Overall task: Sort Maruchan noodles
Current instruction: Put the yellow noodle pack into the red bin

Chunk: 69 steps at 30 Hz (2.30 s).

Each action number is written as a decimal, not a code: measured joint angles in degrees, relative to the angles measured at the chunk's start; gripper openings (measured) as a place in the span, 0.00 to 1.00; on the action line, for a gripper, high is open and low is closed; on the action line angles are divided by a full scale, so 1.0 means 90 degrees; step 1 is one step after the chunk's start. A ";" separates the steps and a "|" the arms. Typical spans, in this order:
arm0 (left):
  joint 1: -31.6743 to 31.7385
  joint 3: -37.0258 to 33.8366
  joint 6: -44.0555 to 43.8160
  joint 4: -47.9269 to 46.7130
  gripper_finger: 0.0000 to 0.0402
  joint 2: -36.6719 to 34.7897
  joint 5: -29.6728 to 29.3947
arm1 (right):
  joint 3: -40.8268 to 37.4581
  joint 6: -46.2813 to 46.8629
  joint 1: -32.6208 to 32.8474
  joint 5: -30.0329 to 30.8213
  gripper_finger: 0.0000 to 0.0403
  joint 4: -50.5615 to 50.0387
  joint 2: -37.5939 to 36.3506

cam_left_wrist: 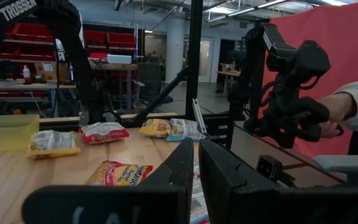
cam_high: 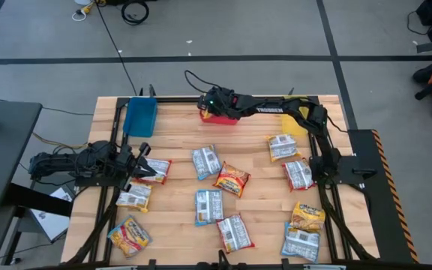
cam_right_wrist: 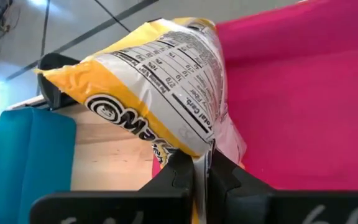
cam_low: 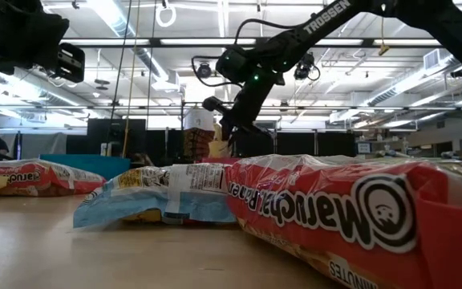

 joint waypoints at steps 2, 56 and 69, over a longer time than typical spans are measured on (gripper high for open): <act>0.0000 0.0000 0.0000 -0.0002 0.08 0.0000 0.0000 | -0.0006 -0.0003 -0.0006 -0.0114 0.04 0.0050 -0.0032; -0.0002 0.0000 -0.0001 0.0000 0.08 0.0000 0.0002 | -0.0007 -0.1215 -0.0058 -0.1105 0.49 -0.0751 -0.0327; -0.0001 0.0000 0.0000 0.0001 0.08 0.0000 0.0000 | -0.0030 -0.1003 0.0105 -0.0656 0.50 -0.0704 -0.0218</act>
